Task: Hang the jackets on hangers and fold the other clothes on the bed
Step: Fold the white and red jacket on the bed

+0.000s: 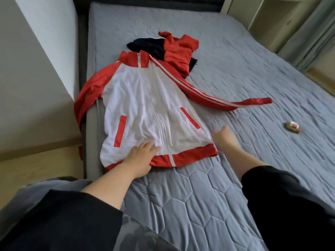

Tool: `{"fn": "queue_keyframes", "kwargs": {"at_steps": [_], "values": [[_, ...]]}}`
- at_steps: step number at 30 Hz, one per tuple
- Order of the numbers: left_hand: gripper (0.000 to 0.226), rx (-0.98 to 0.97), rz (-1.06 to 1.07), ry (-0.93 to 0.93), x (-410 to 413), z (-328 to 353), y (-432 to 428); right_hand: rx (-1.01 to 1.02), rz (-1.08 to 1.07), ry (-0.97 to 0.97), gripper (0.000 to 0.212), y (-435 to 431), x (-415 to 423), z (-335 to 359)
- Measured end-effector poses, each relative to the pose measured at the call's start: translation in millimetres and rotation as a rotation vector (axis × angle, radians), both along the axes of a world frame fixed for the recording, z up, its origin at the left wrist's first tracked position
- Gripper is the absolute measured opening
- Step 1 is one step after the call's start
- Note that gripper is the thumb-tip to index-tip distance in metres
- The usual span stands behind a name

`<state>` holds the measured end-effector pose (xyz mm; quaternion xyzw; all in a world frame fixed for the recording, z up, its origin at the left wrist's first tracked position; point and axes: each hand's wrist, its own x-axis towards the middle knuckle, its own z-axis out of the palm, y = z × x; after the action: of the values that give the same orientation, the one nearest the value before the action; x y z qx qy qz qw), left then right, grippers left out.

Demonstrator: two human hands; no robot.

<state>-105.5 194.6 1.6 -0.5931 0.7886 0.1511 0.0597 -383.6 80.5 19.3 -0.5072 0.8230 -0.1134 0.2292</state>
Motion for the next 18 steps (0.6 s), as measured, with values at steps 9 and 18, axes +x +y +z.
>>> {"fn": "queue_keyframes", "kwargs": {"at_steps": [9,18], "values": [[0.058,0.076,-0.049,0.149,-0.2,10.3,0.8,-0.214,-0.211,-0.075,0.023,34.2,24.0,-25.0],[0.019,0.266,0.190,0.455,2.1,10.6,4.9,0.013,0.203,0.418,0.068,36.7,39.7,-37.5]]}}
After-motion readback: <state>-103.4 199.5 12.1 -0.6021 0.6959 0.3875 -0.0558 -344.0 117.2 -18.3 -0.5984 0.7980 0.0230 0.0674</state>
